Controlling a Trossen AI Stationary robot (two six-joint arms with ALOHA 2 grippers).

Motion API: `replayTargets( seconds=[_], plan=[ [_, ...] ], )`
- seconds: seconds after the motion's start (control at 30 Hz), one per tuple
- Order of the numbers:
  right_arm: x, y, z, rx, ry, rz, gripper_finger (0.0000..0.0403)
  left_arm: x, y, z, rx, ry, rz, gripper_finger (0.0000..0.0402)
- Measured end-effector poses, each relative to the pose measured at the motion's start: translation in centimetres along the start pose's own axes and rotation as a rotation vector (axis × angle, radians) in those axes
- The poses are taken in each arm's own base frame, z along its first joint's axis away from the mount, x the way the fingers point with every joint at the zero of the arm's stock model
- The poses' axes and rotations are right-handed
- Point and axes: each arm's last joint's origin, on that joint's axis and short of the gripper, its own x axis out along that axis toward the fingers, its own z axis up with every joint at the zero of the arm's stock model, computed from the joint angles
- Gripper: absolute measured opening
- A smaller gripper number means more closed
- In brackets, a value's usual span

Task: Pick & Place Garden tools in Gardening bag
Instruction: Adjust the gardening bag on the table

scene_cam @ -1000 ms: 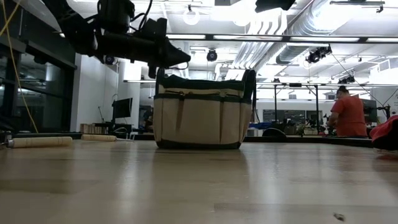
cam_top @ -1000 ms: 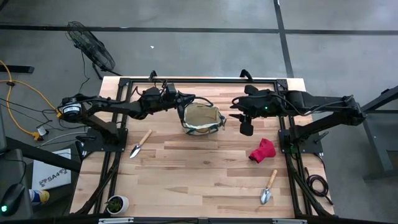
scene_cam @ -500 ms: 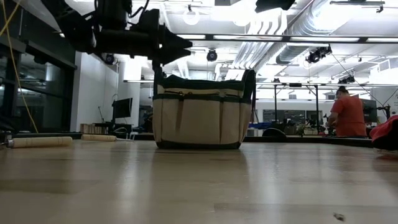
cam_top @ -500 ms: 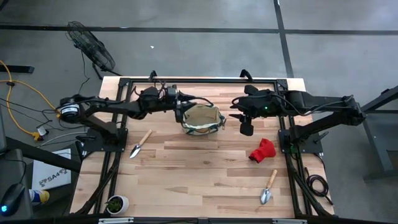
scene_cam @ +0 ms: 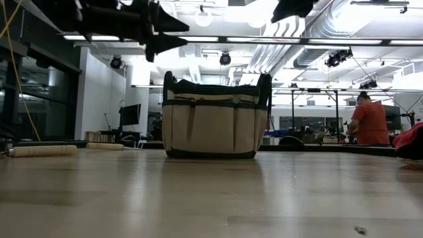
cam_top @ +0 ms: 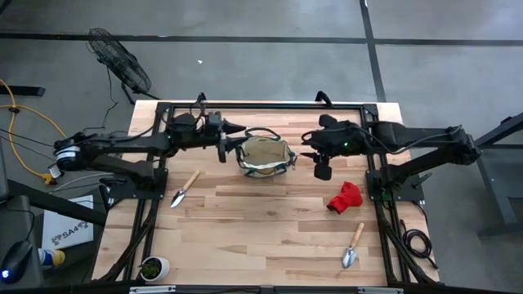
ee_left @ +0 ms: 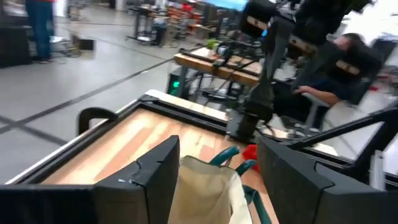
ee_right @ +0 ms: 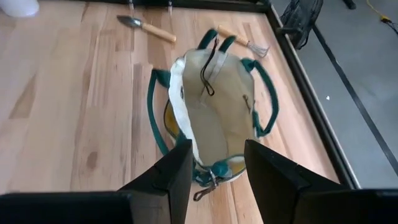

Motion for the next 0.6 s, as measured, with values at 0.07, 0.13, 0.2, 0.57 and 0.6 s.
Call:
replayTargets(
  seconds=[0.07,0.13,0.2,0.57,0.6],
  plan=[
    [0.8,0.2,-0.9,-0.018,0.021,0.005,0.0138,-0.7,-0.9,0.1,0.003,0.018,0.035,0.0197],
    [1.7,0.5,-1.7,-0.031,0.024,0.025,0.0138,-1.3,-1.9,0.1,0.006,0.028,0.076,0.0187],
    [2.6,1.0,-2.5,-0.058,0.013,0.036,0.0138,-1.9,-3.0,-0.1,0.011,0.052,0.108,0.0176],
    [5.6,4.0,-6.2,-0.283,-0.091,0.070,0.0138,-3.7,-8.5,-2.6,0.071,0.135,0.250,0.0093],
    [5.8,4.3,-6.5,-0.314,-0.108,0.073,0.0138,-3.9,-8.8,-2.8,0.083,0.139,0.272,0.0084]
  ],
)
